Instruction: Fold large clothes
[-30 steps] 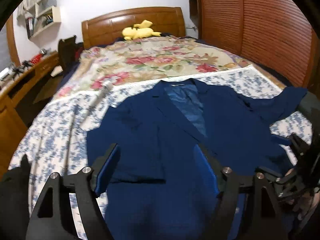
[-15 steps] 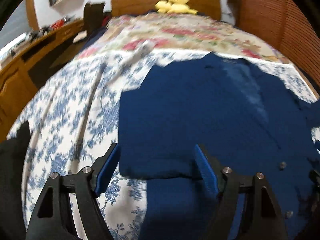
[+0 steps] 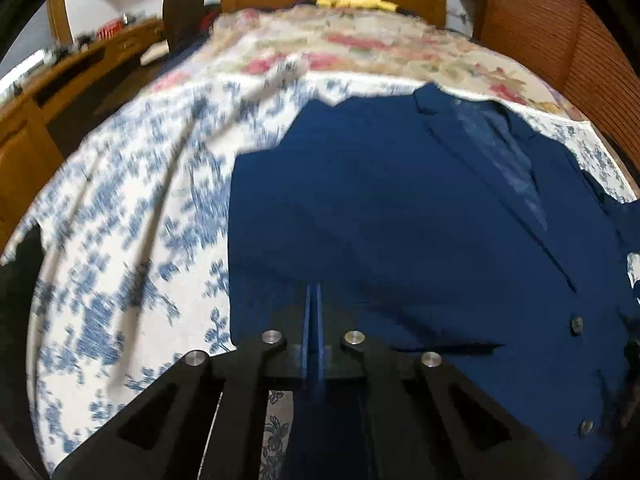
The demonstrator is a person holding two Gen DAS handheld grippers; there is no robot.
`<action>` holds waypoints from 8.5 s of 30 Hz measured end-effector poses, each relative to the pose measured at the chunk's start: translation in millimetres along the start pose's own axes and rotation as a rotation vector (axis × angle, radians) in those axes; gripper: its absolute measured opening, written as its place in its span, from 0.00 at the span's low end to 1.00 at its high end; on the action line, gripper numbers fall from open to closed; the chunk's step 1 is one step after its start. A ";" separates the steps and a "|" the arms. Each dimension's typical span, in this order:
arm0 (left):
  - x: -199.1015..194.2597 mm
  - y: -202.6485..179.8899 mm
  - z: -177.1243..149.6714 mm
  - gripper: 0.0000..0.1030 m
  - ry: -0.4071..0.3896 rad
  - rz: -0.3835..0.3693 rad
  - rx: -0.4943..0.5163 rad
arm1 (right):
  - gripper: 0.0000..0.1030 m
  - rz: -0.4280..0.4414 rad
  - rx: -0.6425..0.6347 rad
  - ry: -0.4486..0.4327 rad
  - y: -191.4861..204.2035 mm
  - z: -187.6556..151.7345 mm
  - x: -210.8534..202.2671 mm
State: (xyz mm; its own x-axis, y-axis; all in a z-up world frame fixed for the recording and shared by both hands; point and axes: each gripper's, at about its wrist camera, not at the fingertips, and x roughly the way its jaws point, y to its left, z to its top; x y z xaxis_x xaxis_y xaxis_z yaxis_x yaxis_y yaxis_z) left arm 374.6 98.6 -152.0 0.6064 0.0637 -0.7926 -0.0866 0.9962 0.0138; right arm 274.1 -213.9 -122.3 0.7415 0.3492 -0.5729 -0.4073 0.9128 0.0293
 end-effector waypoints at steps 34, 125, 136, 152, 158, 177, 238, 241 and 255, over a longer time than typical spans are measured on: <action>-35.0 -4.3 18.1 0.14 -0.126 0.067 -0.012 | 1.00 -0.098 -0.029 0.054 8.0 -17.5 -53.7; -135.9 -57.3 -101.8 0.74 -0.334 -0.276 0.140 | 0.33 -0.129 -0.025 0.063 36.6 -63.4 -97.4; -136.5 -76.2 -100.0 0.84 -0.348 -0.311 0.157 | 0.46 -0.137 0.033 0.018 -4.1 -58.4 -106.0; -124.7 -124.7 -94.4 0.87 -0.321 -0.369 0.210 | 0.46 -0.104 0.041 0.173 -4.8 -71.0 -48.9; -117.3 -139.7 -89.0 0.87 -0.318 -0.379 0.226 | 0.41 -0.047 0.059 0.187 -11.6 -70.6 -46.0; -106.6 -159.6 -79.8 0.87 -0.295 -0.405 0.251 | 0.49 -0.208 0.008 0.060 -31.3 -49.1 -71.2; -87.4 -171.2 -65.7 0.87 -0.270 -0.414 0.245 | 0.03 -0.633 0.594 0.148 -389.8 15.6 -72.8; -90.3 -170.6 -66.5 0.87 -0.278 -0.411 0.250 | 0.02 -0.644 0.508 0.081 -370.6 27.6 -83.9; -118.6 -141.5 -74.4 0.87 -0.325 -0.394 0.239 | 0.02 -0.441 0.121 -0.132 -172.5 113.4 -119.7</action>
State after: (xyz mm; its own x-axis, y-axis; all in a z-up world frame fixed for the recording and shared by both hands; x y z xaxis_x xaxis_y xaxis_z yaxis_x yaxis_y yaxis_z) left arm 256.1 -54.4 -105.3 0.7720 -0.3386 -0.5379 0.3542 0.9319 -0.0782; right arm 316.1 -389.2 34.1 0.8944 -0.0608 -0.4431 0.0214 0.9954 -0.0934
